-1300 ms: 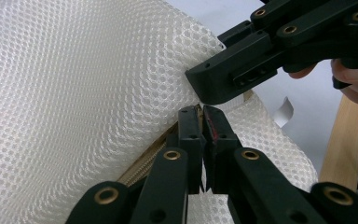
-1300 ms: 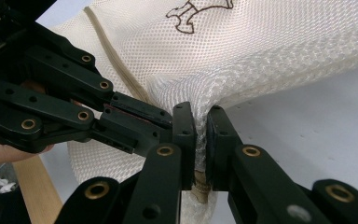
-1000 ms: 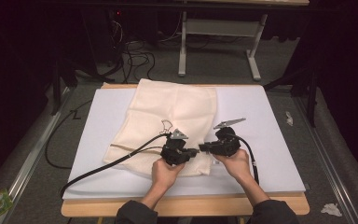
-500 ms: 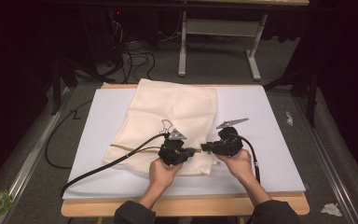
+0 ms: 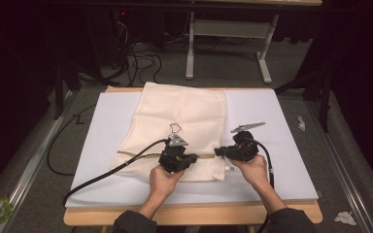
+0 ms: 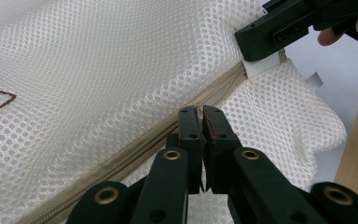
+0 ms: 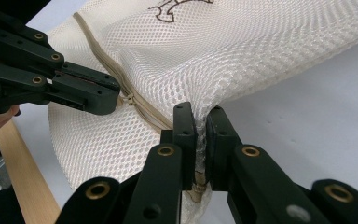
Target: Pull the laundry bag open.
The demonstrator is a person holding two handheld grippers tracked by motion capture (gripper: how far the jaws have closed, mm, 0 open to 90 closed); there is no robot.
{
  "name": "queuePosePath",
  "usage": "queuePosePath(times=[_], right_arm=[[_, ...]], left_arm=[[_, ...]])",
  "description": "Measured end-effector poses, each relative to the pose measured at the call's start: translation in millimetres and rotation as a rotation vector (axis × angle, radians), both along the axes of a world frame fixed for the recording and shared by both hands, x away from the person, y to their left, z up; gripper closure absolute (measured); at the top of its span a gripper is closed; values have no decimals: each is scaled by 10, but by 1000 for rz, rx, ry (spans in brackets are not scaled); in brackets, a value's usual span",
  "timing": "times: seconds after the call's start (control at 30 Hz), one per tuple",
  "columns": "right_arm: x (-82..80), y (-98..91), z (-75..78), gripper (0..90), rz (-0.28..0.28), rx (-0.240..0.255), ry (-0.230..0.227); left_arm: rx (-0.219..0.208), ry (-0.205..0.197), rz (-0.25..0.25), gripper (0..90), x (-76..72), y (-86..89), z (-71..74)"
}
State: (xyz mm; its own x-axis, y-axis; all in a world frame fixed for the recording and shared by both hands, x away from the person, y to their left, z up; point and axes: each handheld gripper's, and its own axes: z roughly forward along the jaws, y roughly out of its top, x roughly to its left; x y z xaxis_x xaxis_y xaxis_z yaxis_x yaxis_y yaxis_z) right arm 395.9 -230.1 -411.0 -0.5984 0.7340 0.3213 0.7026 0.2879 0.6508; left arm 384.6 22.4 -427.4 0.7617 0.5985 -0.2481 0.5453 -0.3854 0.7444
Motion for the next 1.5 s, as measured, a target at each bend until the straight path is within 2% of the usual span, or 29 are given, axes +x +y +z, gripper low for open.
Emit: queuePosePath(times=[0.2,0.57,0.93,1.27,1.5], right_arm=[[-4,-6,-5,858,-2,8,-2],[1,-32,-21,858,-8,-1,-10],[2,-102,-44,858,-31,-26,-5],[5,-108,-56,858,-36,-49,-13],[11,-178,-65,858,-51,-48,-14]], left_arm=[[-8,-2,3,874,3,7,10],[6,-19,28,874,12,106,23],[14,-19,53,874,24,228,21],[13,-23,64,874,32,268,22],[2,-21,81,874,43,348,30]])
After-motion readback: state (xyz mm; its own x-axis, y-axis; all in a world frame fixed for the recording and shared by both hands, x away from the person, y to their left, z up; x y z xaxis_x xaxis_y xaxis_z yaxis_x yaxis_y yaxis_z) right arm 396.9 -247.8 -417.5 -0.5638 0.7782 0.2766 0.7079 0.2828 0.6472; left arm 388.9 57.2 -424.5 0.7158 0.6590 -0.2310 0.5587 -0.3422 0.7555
